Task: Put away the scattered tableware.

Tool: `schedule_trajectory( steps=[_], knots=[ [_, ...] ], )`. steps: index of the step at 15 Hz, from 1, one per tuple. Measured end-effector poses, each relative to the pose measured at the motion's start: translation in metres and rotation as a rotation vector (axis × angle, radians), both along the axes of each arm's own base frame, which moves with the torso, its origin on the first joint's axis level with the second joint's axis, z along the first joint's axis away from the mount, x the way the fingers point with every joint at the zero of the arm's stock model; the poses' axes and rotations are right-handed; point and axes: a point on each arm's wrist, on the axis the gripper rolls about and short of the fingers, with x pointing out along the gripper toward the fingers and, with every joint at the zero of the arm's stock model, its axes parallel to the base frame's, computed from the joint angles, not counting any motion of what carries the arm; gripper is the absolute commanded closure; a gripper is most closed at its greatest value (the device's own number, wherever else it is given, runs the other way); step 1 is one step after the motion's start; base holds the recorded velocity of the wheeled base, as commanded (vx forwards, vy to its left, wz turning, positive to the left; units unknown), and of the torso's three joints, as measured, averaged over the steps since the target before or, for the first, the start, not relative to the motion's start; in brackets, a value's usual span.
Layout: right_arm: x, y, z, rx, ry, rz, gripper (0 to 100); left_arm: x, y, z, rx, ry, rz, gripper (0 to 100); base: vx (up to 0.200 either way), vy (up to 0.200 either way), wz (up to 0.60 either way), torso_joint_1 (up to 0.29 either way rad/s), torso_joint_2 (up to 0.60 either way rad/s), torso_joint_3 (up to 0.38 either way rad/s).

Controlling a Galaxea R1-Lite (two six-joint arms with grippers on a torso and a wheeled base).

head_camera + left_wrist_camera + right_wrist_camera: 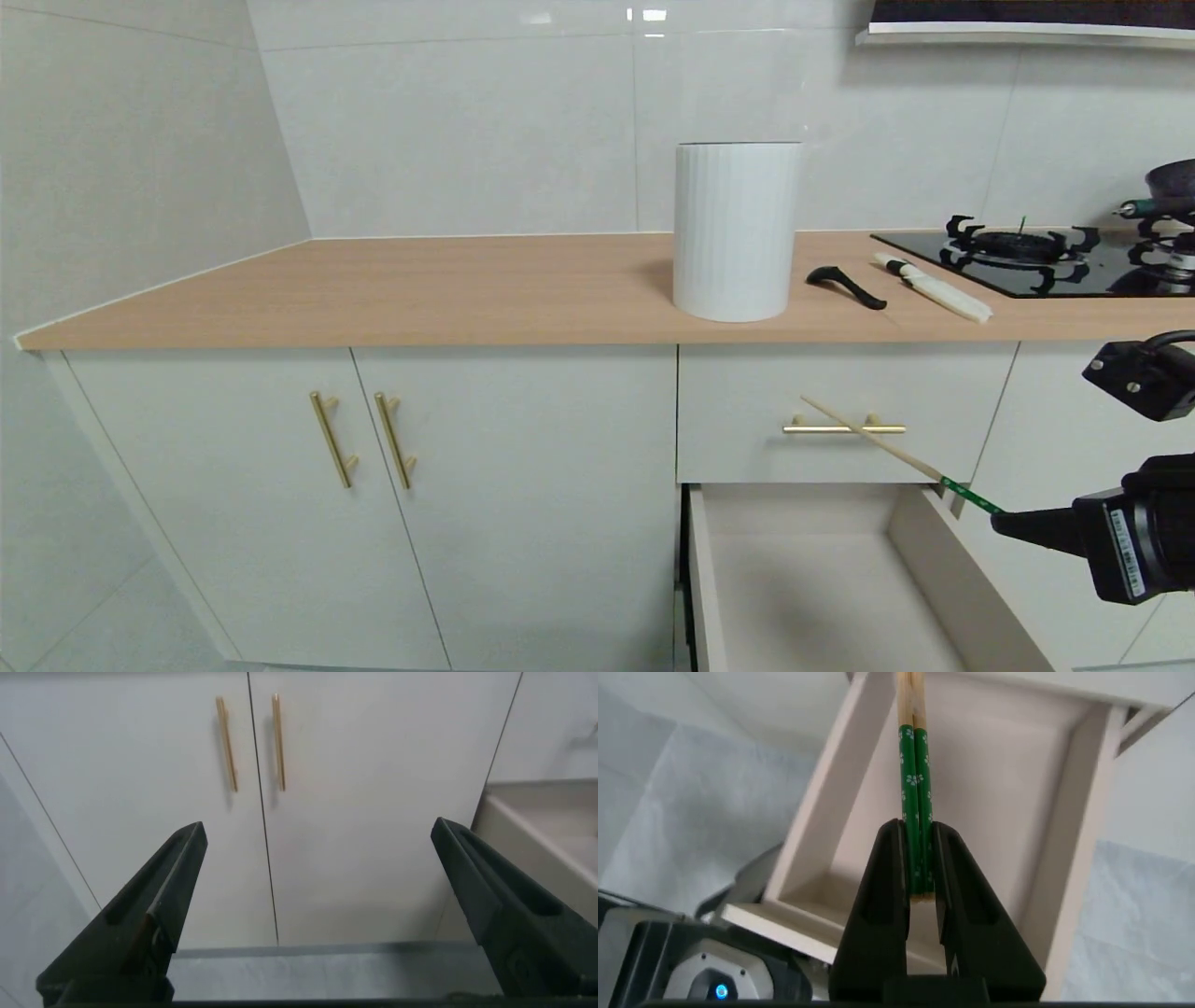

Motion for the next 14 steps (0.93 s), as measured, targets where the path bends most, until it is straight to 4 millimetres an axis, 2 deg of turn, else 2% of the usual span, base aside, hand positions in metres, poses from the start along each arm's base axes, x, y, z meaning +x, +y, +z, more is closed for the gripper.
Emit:
schedule_trajectory(
  steps=[5, 10, 14],
  knots=[
    [0.005, 0.006, -0.01, -0.005, 0.008, 0.023, 100, 0.0, 0.0, 0.0, 0.0, 0.0, -0.001, 0, 0.0, 0.0, 0.0, -0.004, 0.09, 0.046],
    [0.01, 0.018, -0.029, -0.04, 0.081, 0.069, 100, 0.0, 0.0, 0.0, 0.0, 0.0, 0.0, 0, 0.0, 0.0, 0.0, -0.049, 0.08, 0.06],
    [0.024, 0.028, -0.049, -0.086, 0.172, 0.081, 100, 0.0, 0.0, 0.0, 0.001, 0.0, 0.0, 0, 0.0, 0.0, 0.0, 0.0, 0.0, 0.0]
  ],
)
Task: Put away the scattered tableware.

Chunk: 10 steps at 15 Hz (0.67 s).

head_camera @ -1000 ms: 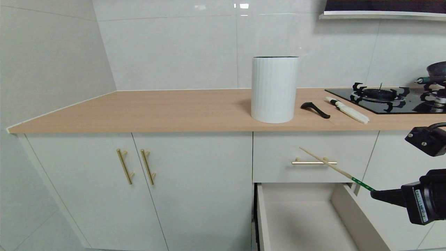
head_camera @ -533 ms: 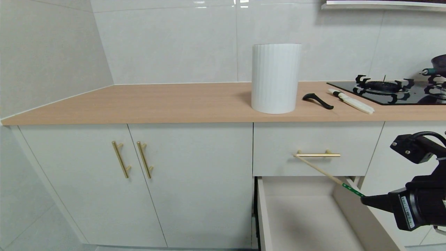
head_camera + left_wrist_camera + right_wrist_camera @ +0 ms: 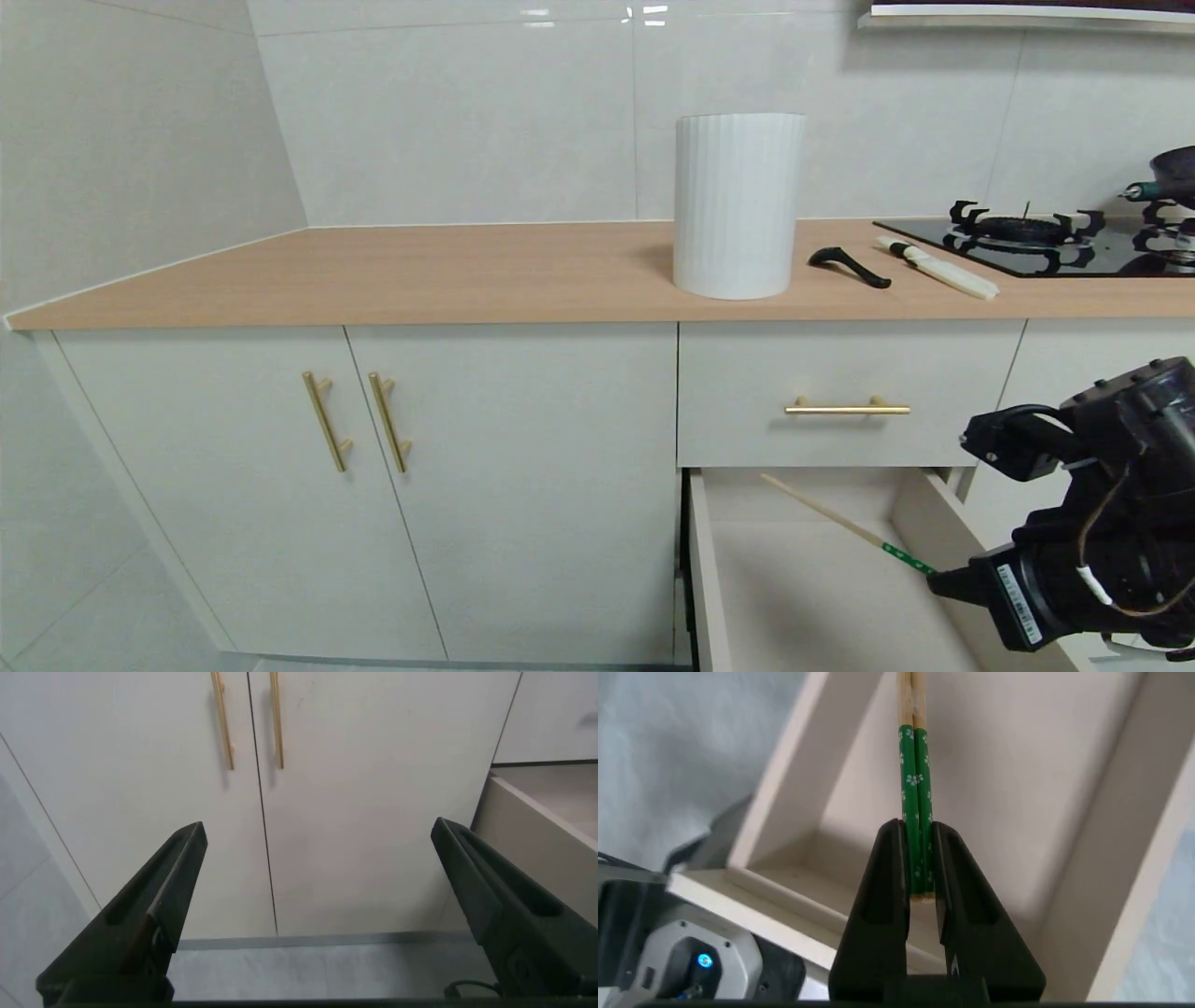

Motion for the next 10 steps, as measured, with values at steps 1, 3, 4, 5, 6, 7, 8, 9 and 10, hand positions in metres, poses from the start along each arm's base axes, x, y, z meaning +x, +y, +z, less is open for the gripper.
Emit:
schedule_trajectory(
  steps=[1, 3, 4, 5, 6, 7, 8, 9, 10],
  knots=[
    [0.005, 0.003, -0.006, -0.014, 0.028, 0.0, 100, 0.0, 0.0, 0.0, 0.0, 0.0, 0.0, 0, 0.0, 0.0, 0.0, 0.0, 0.0, 0.0],
    [0.018, 0.01, -0.021, -0.045, 0.092, -0.006, 100, 0.0, 0.0, 0.0, 0.0, 0.0, 0.0, 0, 0.0, 0.0, 0.0, 0.0, 0.0, 0.0],
    [0.027, 0.015, -0.031, -0.059, 0.124, -0.013, 100, 0.0, 0.0, 0.0, 0.0, 0.0, 0.0, 0, 0.0, 0.0, 0.0, 0.0, 0.0, 0.0],
    [0.036, 0.019, -0.041, -0.071, 0.157, -0.024, 100, 0.0, 0.0, 0.0, 0.0, 0.0, 0.0, 0, 0.0, 0.0, 0.0, 0.0, 0.0, 0.0],
    [0.046, 0.024, -0.052, -0.077, 0.181, -0.04, 100, 0.0, 0.0, 0.0, 0.0, 0.0, 0.0, 0, 0.0, 0.0, 0.0, 0.0, 0.0, 0.0],
    [0.055, 0.028, -0.063, -0.079, 0.2, -0.057, 100, 0.0, 0.0, 0.0, 0.0, 0.0, 0.0, 0, 0.0, 0.0, 0.0, 0.0, 0.0, 0.0],
    [0.063, 0.032, -0.074, -0.078, 0.217, -0.076, 100, 0.0, 0.0, 0.0, 0.0, 0.0, 0.0, 0, 0.0, 0.0, 0.0, 0.0, 0.0, 0.0],
    [0.072, 0.035, -0.087, -0.08, 0.241, -0.101, 100, 0.0, 0.0, 0.0, 0.0, 0.0, 0.0, 0, 0.0, 0.0, 0.0, 0.0, 0.0, 0.0],
    [0.08, 0.039, -0.098, -0.082, 0.263, -0.124, 100, 0.0, 0.0, 0.0, -0.001, 0.0, 0.0, 0, 0.0, 0.0, 0.0, 0.0, 0.0, 0.0]
  ],
)
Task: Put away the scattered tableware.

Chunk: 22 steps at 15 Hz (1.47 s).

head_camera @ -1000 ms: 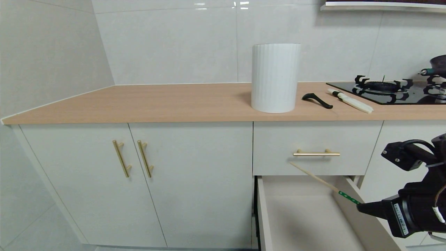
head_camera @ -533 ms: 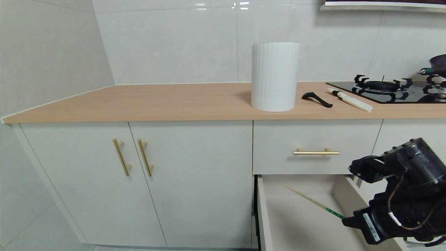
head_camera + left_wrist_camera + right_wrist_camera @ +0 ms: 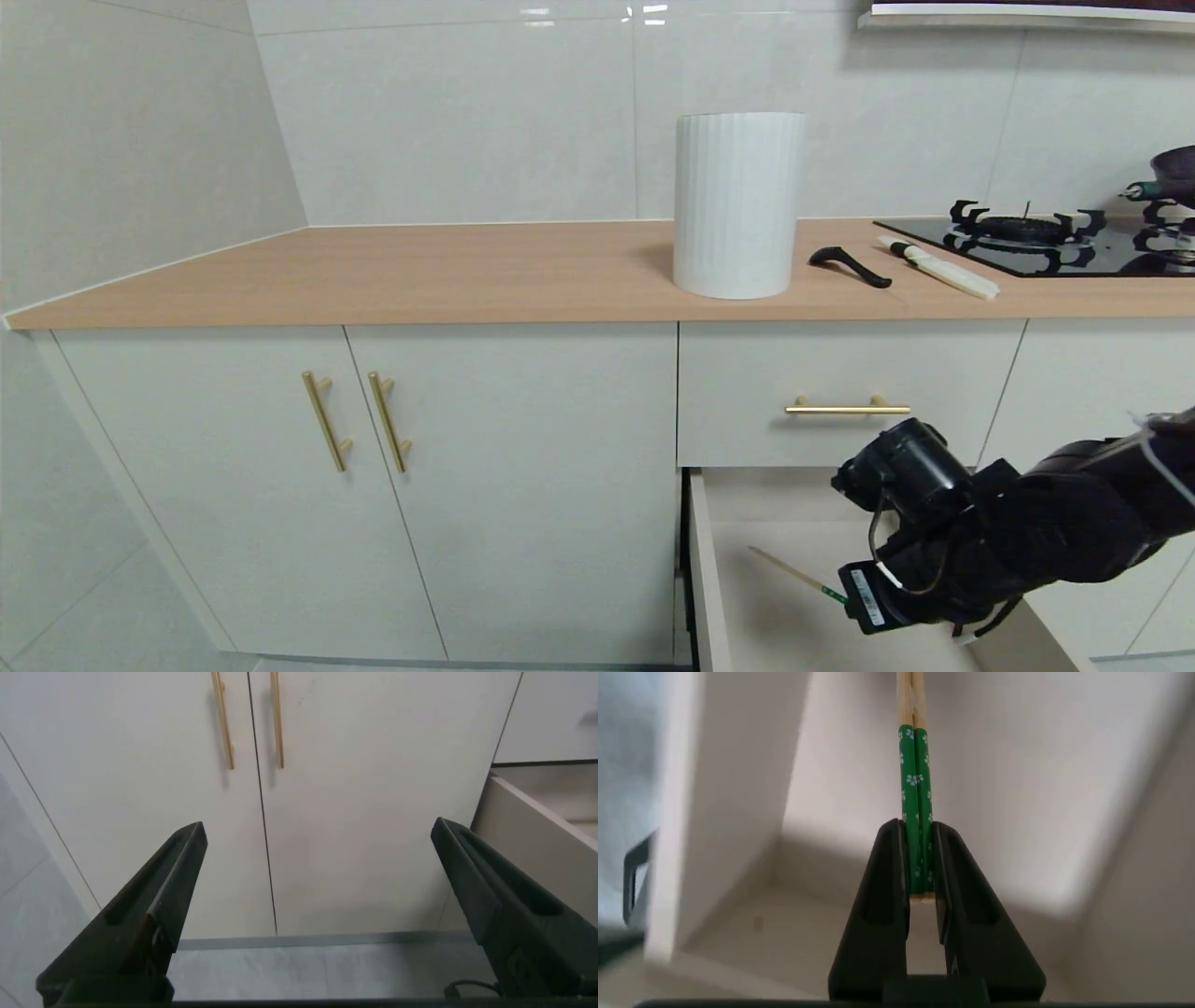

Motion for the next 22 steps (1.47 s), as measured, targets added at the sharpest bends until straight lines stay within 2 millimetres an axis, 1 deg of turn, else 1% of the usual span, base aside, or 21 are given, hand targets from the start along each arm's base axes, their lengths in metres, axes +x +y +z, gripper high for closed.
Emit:
schedule_trajectory(
  steps=[3, 6, 9, 11, 13, 15, 22],
  knots=[
    [0.023, 0.011, -0.024, 0.004, 0.042, -0.064, 100, 0.0, 0.0, 0.0, 0.0, 0.0, 0.0, 0, 0.0, 0.0, 0.0, 0.0, 0.0, 0.0],
    [0.034, 0.018, -0.043, -0.005, 0.079, -0.094, 100, 0.0, 0.0, 0.0, 0.0, 0.0, 0.0, 0, 0.0, 0.0, 0.0, 0.0, 0.0, 0.0],
    [0.033, 0.023, -0.058, -0.032, 0.115, -0.081, 100, 0.0, 0.0, 0.0, 0.0, 0.0, 0.0, 0, 0.0, 0.0, 0.0, 0.0, 0.0, 0.0],
    [0.029, 0.028, -0.067, -0.065, 0.132, -0.068, 100, 0.0, 0.0, 0.0, 0.0, 0.0, 0.0, 0, 0.0, 0.0, 0.0, 0.0, 0.0, 0.0],
    [0.023, 0.033, -0.073, -0.097, 0.146, -0.048, 100, 0.0, 0.0, 0.0, 0.0, 0.0, 0.0, 0, 0.0, 0.0, 0.0, 0.0, 0.0, 0.0],
    [0.02, 0.034, -0.078, -0.144, 0.139, -0.05, 100, 0.0, 0.0, 0.0, 0.0, 0.0, 0.0, 0, 0.0, 0.0, 0.0, 0.0, 0.0, 0.0],
    [0.019, 0.036, -0.083, -0.161, 0.139, -0.049, 100, 0.0, 0.0, 0.0, 0.0, 0.0, 0.0, 0, 0.0, 0.0, 0.0, 0.0, 0.0, 0.0]
  ],
)
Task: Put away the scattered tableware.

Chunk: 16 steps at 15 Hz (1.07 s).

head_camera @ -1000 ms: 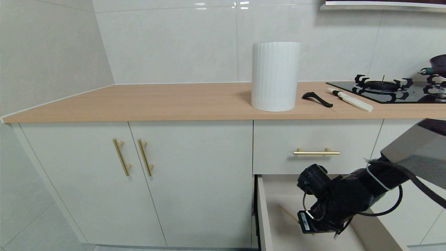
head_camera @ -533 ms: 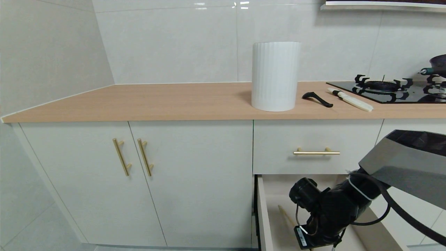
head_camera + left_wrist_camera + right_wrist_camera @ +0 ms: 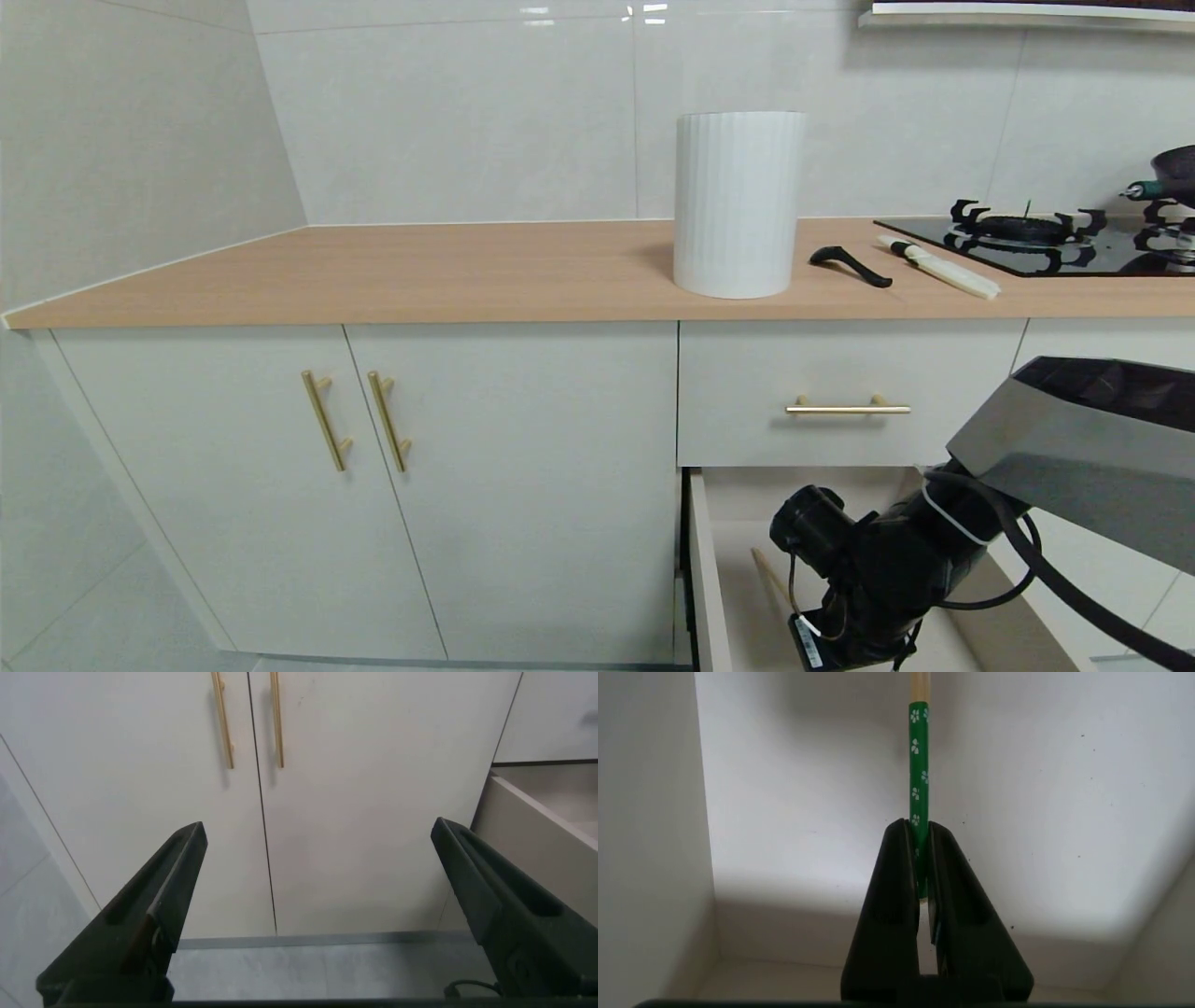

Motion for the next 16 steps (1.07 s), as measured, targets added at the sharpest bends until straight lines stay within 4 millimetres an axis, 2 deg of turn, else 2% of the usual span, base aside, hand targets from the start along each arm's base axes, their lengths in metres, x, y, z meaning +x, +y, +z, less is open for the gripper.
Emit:
schedule_trajectory(
  steps=[1, 2, 12, 14, 16],
  knots=[
    [0.0, 0.0, 0.0, 0.0, 0.0, 0.0, 100, 0.0, 0.0, 0.0, 0.0, 0.0, 0.0, 0, 0.0, 0.0, 0.0, 0.0, 0.0, 0.0],
    [0.0, 0.0, 0.0, 0.0, 0.0, 0.0, 0, 0.0, 0.0, 0.0, 0.0, 0.0, 0.0, 0, 0.0, 0.0, 0.0, 0.0, 0.0, 0.0],
    [0.0, 0.0, 0.001, 0.001, -0.002, 0.0, 0, 0.0, 0.0, 0.0, 0.0, 0.0, 0.0, 0, 0.0, 0.0, 0.0, 0.0, 0.0, 0.0],
    [-0.001, -0.001, 0.01, 0.009, -0.02, -0.002, 0, 0.0, 0.0, 0.0, 0.0, 0.0, 0.0, 0, 0.0, 0.0, 0.0, 0.0, 0.0, 0.0],
    [-0.002, -0.006, 0.03, 0.037, -0.065, -0.012, 0, 0.0, 0.0, 0.0, 0.0, 0.0, 0.0, 0, 0.0, 0.0, 0.0, 0.0, 0.0, 0.0]
  ],
)
